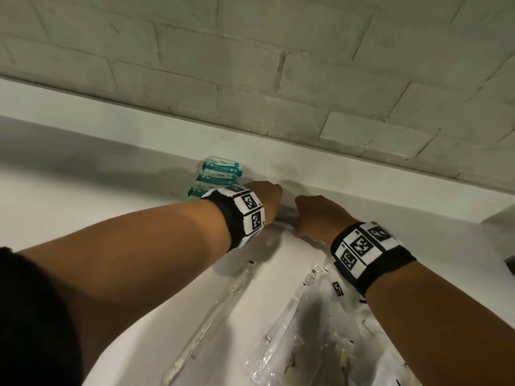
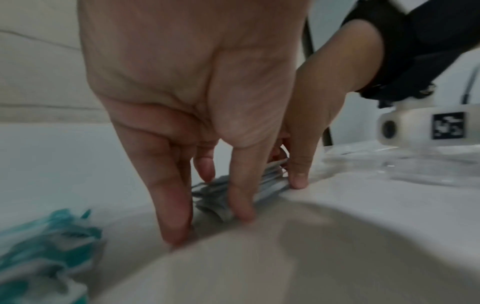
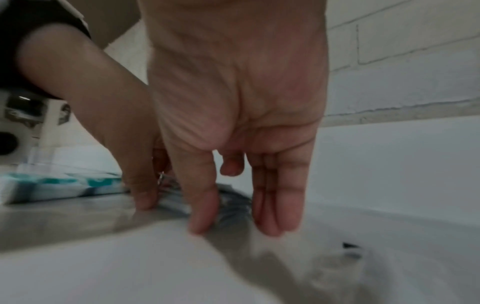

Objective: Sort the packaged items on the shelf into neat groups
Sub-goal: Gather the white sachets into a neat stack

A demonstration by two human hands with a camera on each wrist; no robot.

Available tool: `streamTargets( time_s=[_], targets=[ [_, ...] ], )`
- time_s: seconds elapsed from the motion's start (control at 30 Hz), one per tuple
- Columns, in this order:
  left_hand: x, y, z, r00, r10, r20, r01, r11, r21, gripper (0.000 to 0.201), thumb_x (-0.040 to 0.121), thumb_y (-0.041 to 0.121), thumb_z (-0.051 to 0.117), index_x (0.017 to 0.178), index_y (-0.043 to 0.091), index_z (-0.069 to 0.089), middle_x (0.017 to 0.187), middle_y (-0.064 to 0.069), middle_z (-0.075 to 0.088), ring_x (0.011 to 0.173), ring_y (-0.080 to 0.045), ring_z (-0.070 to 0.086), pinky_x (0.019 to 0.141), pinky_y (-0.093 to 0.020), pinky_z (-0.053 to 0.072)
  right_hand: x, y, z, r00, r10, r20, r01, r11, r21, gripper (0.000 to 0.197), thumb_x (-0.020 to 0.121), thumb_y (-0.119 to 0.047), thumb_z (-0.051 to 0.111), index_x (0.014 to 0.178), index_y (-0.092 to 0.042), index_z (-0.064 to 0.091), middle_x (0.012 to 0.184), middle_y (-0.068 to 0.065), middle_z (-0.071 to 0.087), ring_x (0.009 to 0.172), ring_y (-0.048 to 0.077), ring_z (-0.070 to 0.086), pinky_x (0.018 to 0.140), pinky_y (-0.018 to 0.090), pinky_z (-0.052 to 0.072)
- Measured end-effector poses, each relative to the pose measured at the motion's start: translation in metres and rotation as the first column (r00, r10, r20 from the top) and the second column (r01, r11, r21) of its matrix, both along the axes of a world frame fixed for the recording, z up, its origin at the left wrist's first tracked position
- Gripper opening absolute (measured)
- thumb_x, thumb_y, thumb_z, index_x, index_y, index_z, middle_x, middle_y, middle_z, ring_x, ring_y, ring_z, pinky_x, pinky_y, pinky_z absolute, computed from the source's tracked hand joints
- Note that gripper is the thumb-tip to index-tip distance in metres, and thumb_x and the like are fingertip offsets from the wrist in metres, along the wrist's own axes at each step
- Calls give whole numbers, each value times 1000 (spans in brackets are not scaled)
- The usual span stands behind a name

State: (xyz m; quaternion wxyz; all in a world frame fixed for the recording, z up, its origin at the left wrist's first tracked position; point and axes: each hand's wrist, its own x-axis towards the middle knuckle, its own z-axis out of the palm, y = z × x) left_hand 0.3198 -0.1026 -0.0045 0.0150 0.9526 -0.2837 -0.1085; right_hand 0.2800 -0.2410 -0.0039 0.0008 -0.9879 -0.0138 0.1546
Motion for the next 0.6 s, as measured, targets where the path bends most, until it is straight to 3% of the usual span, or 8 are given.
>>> streamTargets(
  time_s=[0.13,0.2,0.33,0.47,0.6],
  targets=[
    [22,-6,3,995,6,97,-6,1000,-4,25,93,5,47,117,4,50,120,-16,59,109,-31,58,81,-33,43,24,-8,0,996,-5,84,6,1000,-8,25,87,-18,53,112,-13,55,114,10,61,103,28,59,76,32,45],
    [35,-10,5,996,34,86,-32,999,-23,22,94,2,44,114,2,53,119,-18,59,109,-32,58,87,-34,44,41,-11,-1,997,6,83,-4,1000,-24,32,88,-19,55,119,-15,55,123,10,59,111,29,57,86,33,46],
    [58,-14,0,996,59,68,-56,997,-48,16,89,2,48,102,4,58,110,-18,63,101,-33,62,85,-36,48,68,-21,-11,987,40,156,-52,996,70,59,84,-21,63,139,-29,44,140,2,49,122,25,52,101,31,41],
    [73,-18,-9,997,70,22,-70,997,-17,21,85,4,54,106,3,58,111,-16,63,100,-31,62,88,-36,49,84,-24,-16,987,11,160,-30,993,113,56,83,-21,62,136,-34,47,140,0,48,121,24,53,101,32,41],
    [81,-19,-17,988,152,22,-151,988,-34,31,90,10,53,120,3,54,123,-15,59,111,-31,59,89,-32,48,86,-25,-17,987,-25,158,3,991,134,56,80,-23,67,132,-33,52,137,0,51,119,23,55,98,29,43]
  ],
)
